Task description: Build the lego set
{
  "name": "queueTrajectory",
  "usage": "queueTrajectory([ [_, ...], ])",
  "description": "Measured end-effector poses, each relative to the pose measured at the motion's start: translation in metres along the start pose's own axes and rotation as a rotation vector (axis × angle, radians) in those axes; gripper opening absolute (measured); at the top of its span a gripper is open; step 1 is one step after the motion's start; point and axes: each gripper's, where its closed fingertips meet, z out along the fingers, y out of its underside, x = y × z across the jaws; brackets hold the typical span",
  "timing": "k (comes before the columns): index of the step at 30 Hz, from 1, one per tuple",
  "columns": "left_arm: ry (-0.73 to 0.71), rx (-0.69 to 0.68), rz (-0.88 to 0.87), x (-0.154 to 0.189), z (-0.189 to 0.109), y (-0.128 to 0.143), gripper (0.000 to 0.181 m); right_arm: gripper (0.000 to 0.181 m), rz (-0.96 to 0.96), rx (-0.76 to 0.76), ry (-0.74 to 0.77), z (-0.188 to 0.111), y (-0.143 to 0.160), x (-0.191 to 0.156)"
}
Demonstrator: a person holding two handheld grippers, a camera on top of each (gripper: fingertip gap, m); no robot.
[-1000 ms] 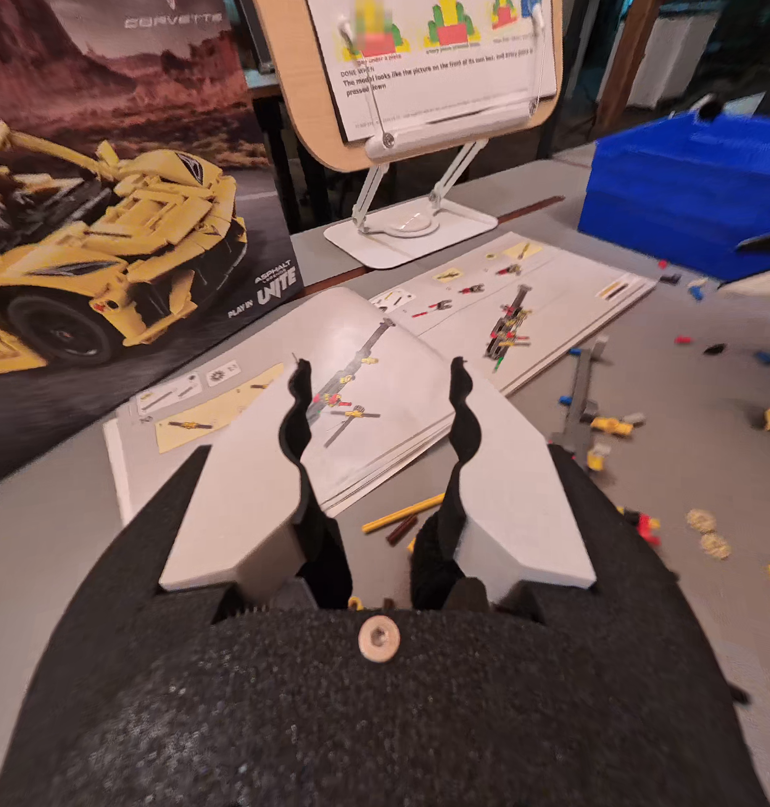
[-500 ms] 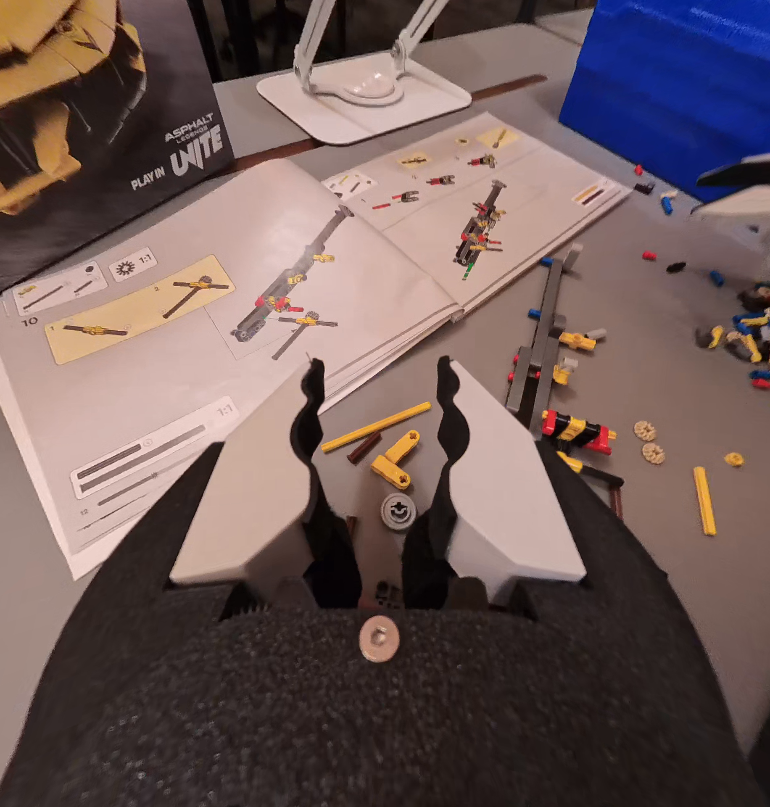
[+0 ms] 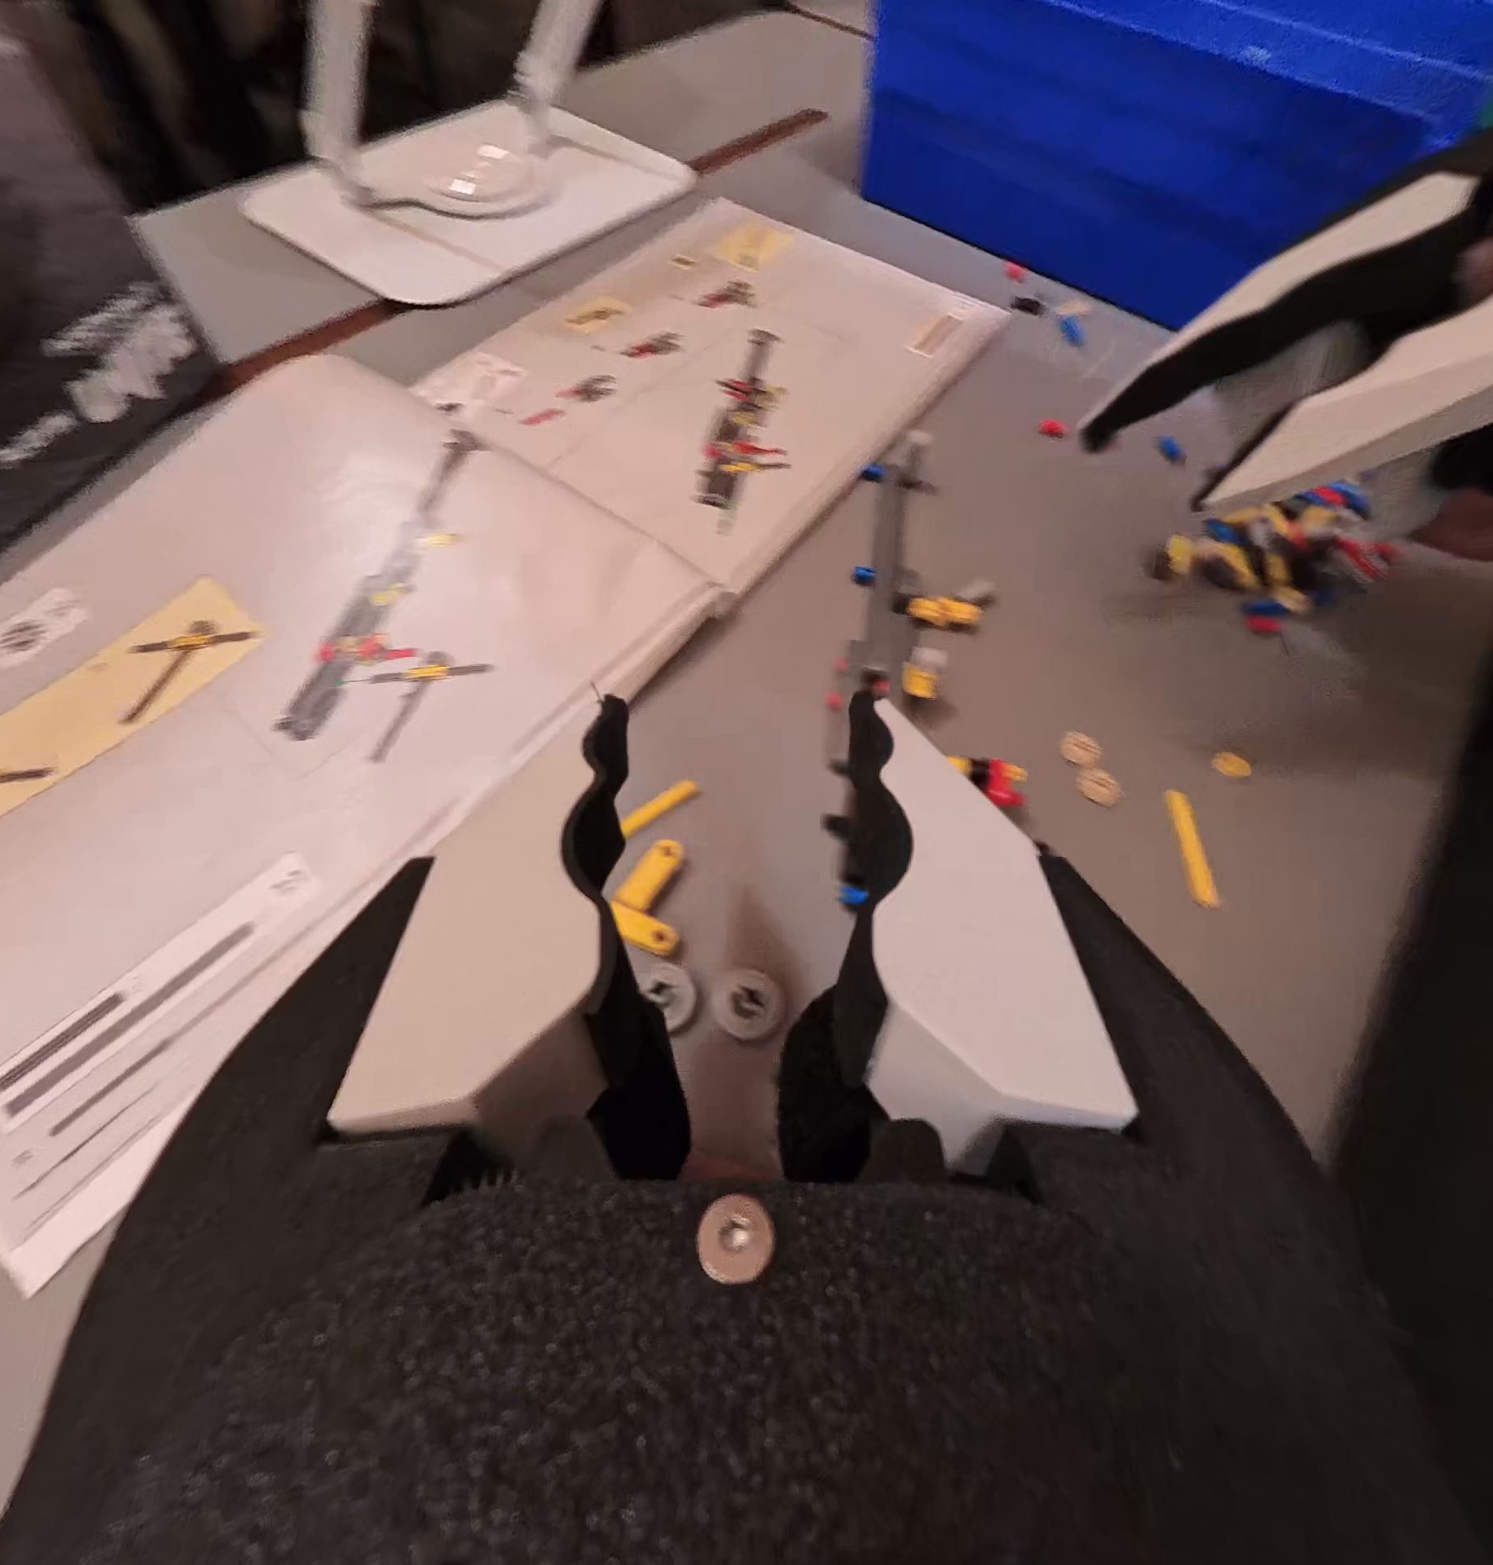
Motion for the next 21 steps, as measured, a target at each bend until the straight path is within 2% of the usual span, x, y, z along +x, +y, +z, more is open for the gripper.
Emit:
queueTrajectory([
  [3,0.202,-0.15,0.101,0.053,-0.017,0.016,0.039,0.053,0.027,0.068,-0.012,-0.004,0.008,-0.025],
  [5,0.192,-0.256,0.102,0.068,-0.021,0.029,0.028,0.049,0.014,0.14,0.018,-0.008,0.008,-0.028],
  [6,0.174,-0.296,0.052,0.072,-0.018,0.033,0.029,0.049,0.003,0.168,0.037,-0.01,0.008,-0.027],
  [9,0.256,-0.464,-0.028,0.102,-0.013,0.056,0.032,0.054,-0.046,0.225,0.053,-0.012,0.013,-0.029],
  [10,0.241,-0.5,-0.013,0.105,-0.01,0.062,0.033,0.059,-0.058,0.24,0.061,-0.015,0.012,-0.03],
  [13,0.117,-0.569,0.044,0.096,0.0,0.072,0.033,0.053,-0.108,0.327,0.104,-0.028,0.002,-0.03],
  [15,0.092,-0.581,0.03,0.096,0.006,0.072,0.026,0.054,-0.099,0.34,0.092,-0.029,0.001,-0.03],
  [21,0.06,-0.626,0.009,0.096,0.01,0.078,0.022,0.053,-0.044,0.356,0.04,-0.03,0.001,-0.029],
])
